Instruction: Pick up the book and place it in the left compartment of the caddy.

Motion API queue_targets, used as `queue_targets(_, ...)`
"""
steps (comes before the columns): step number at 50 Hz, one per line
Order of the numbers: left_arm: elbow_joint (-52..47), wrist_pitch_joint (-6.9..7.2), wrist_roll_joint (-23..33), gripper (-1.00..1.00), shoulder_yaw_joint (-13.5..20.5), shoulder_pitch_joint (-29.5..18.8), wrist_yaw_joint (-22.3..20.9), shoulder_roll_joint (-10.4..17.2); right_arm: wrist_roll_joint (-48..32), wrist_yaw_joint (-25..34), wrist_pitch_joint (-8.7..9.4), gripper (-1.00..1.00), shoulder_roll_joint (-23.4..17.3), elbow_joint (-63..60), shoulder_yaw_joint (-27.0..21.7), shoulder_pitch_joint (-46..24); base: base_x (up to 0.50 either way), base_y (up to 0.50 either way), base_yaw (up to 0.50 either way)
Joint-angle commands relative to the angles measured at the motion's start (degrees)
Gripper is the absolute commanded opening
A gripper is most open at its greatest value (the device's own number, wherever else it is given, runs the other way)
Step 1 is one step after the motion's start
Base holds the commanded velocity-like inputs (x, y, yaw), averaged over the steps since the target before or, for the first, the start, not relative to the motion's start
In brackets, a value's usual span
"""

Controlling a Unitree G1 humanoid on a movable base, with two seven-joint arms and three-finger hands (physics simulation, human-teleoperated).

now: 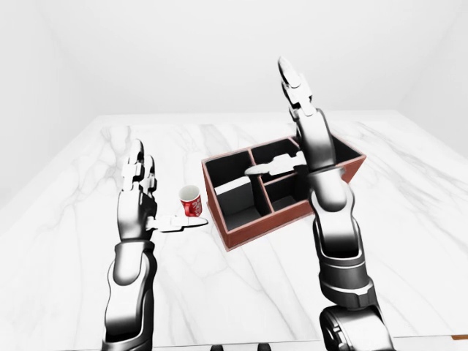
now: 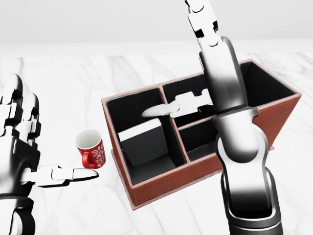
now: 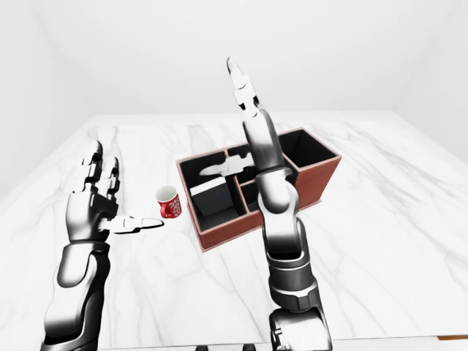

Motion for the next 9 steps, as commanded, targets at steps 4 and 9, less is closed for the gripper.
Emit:
queue_targets(4, 2.32, 0.0, 0.65, 1.0, -0.73, -0.87, 0.33, -0.19, 23.72, -4.56, 0.0, 1.0, -2.24, -4.54, -3.46, 8.56, 0.0, 0.0, 0.0)
queue_targets(9, 3.18, 0.0, 1.57, 1.0, -0.63, -2.51, 0.56, 0.62, 28.55, -6.3, -0.87, 1.0, -2.73, -2.85, -4.45, 7.54, 0.0, 0.0, 0.0)
